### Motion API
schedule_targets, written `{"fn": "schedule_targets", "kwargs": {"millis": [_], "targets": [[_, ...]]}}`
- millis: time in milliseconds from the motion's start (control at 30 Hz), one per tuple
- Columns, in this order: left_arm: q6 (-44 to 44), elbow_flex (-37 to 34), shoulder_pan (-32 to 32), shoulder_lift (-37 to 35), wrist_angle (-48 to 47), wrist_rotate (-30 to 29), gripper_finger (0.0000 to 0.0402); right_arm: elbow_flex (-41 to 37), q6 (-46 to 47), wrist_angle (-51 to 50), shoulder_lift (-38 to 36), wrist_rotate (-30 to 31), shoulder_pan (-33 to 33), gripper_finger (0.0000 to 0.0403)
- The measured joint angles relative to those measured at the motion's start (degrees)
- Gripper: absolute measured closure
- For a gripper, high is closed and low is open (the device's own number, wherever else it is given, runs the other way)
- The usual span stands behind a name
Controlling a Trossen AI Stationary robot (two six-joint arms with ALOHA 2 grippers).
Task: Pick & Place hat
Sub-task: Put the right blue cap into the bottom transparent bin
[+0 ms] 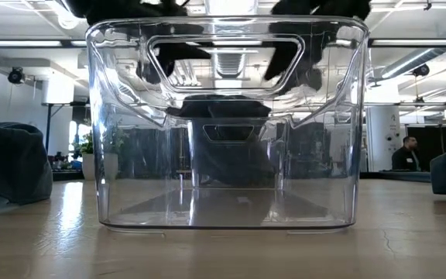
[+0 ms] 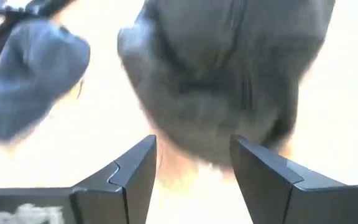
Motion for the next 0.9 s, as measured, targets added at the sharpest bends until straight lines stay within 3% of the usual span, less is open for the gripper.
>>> {"fn": "schedule_targets", "kwargs": {"millis": [200, 333, 667, 900], "targets": [[1.62, 0.17, -0.03, 3.83, 0.85, 0.12, 0.031, -0.83, 3.32, -22.06, -8.81, 0.04, 8.86, 0.0204], [2.26, -0.06, -0.11, 5.68, 0.6, 0.13, 0.031, -2.17, 8.69, -29.55, -11.23, -0.04, 18.23, 0.0204], [2.8, 1.78, -1.22, 5.5, 1.71, 4.35, 0.031, -8.54, 23.38, -30.44, -9.17, -0.2, 40.34, 0.0204], [-1.09, 1.93, -3.03, 4.25, 1.55, 5.7, 0.031, -11.29, 27.67, -26.66, -5.35, -1.64, 49.93, 0.0204]]}}
